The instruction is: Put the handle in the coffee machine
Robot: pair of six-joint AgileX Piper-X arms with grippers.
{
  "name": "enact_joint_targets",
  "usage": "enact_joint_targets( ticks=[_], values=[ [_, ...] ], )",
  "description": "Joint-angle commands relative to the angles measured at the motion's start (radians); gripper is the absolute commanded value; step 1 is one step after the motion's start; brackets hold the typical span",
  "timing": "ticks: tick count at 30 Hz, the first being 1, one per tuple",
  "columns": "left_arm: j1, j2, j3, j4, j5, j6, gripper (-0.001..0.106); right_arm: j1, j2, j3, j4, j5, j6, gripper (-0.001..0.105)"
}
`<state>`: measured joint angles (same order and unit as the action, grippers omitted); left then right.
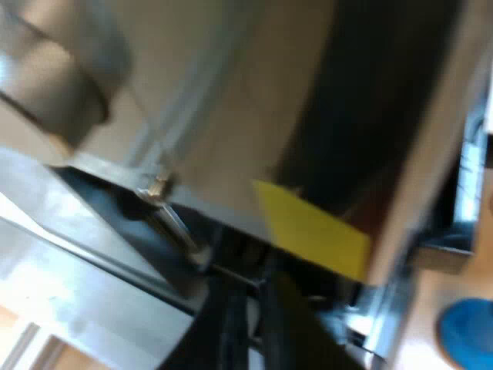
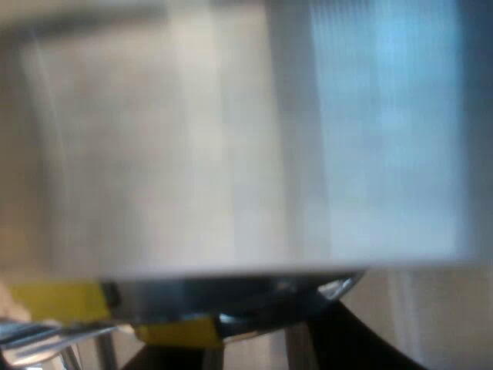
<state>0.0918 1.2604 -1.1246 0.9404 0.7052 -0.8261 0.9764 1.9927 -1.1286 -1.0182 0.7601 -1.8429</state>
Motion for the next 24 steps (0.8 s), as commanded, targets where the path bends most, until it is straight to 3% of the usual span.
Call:
enact_joint_targets(
  ticks=[1,3,10,14,19,24],
  values=[
    [-0.004,-0.014,-0.010,-0.070,-0.108,-0.052,0.001,-0.008,-0.029,-0.024,-0.105,-0.010,-0.001,0.023],
    [-0.004,-0.010,-0.010,-0.113,-0.159,-0.058,0.001,-0.008,-0.029,-0.024,-0.105,-0.010,-0.001,0.023],
    [0.005,0.069,-0.010,-0.100,-0.177,-0.067,0.001,-0.008,-0.029,-0.024,-0.105,-0.010,-0.001,0.023],
    [0.005,0.145,-0.010,-0.092,-0.228,-0.053,0.001,-0.008,-0.029,-0.024,-0.105,-0.010,-0.001,0.023],
    [0.005,0.165,-0.010,-0.008,-0.230,0.017,0.001,-0.008,-0.029,-0.024,-0.105,-0.010,-0.001,0.023],
    [0.005,0.160,-0.010,0.036,-0.217,0.023,0.001,-0.008,-0.029,-0.024,-0.105,-0.010,-0.001,0.023]
  ],
)
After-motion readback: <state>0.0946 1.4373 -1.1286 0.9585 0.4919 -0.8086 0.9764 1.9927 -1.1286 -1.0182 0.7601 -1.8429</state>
